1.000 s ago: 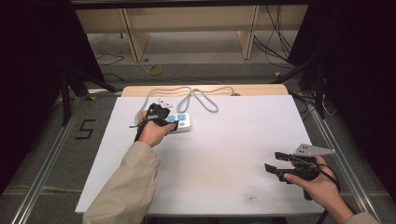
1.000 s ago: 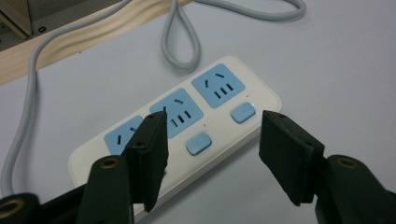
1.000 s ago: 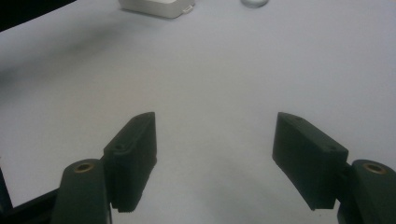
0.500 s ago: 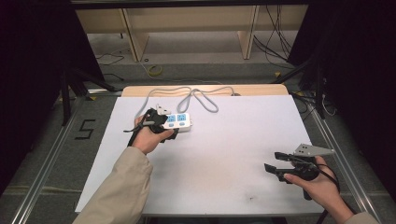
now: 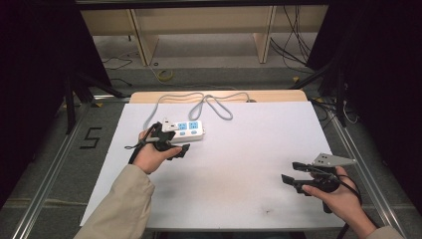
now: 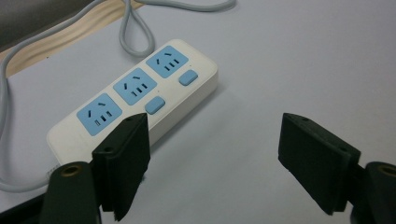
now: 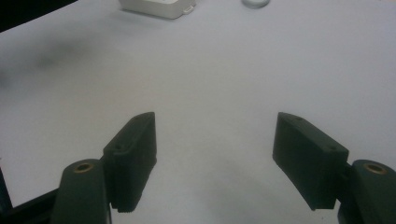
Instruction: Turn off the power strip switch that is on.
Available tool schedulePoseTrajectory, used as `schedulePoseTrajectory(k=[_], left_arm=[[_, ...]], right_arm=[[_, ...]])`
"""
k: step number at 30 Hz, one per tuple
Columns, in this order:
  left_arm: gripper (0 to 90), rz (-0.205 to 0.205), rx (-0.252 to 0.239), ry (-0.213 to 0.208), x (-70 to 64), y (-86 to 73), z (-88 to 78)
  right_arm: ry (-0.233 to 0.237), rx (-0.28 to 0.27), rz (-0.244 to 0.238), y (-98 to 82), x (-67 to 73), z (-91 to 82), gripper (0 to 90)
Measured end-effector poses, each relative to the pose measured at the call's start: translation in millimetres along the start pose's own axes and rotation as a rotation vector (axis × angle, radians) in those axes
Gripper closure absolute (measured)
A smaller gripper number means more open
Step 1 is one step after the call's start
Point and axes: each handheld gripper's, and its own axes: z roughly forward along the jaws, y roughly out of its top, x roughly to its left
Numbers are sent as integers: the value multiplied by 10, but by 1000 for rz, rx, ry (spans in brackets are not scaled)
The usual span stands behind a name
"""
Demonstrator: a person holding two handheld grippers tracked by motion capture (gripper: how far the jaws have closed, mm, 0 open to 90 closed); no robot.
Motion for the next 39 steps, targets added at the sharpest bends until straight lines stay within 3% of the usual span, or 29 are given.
schedulePoseTrajectory(k=[7,17,39], left_arm=[[230,-12,-37,4,-58,-118,-101],[220,10,-64,-6,-211,-327,-182],[208,48,-49,-14,-408,-626,-276]], right_arm=[[1,-5,-1,5,1,0,308],[4,-8,-2,9,-3,2,306],[24,4,-7,-7,14,16,301]])
